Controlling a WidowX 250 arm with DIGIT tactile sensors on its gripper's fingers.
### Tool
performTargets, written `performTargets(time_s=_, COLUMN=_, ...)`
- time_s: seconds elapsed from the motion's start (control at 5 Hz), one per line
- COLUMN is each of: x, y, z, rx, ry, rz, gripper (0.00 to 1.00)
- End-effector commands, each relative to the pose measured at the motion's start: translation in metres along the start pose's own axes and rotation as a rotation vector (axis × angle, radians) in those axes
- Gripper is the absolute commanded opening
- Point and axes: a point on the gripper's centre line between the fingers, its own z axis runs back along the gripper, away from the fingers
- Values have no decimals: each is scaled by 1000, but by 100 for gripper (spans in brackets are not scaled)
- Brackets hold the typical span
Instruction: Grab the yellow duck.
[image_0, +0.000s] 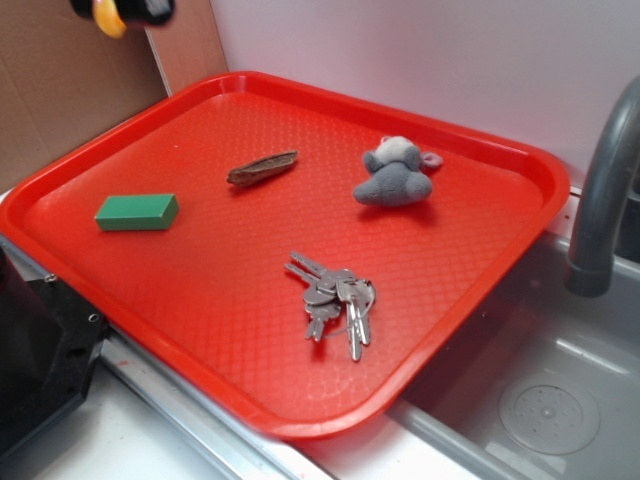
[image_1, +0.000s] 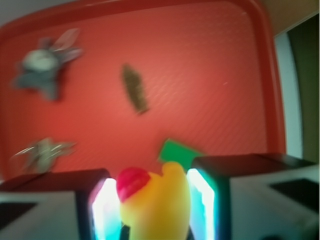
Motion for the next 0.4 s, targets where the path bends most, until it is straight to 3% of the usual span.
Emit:
performTargets(time_s=0.0, x=-20, y=-8, z=111, rx=35, ry=-86, rz=34, gripper=0)
performTargets(time_s=0.2, x=-17, y=-7, z=116, rx=57, ry=-101, rz=59, gripper=0)
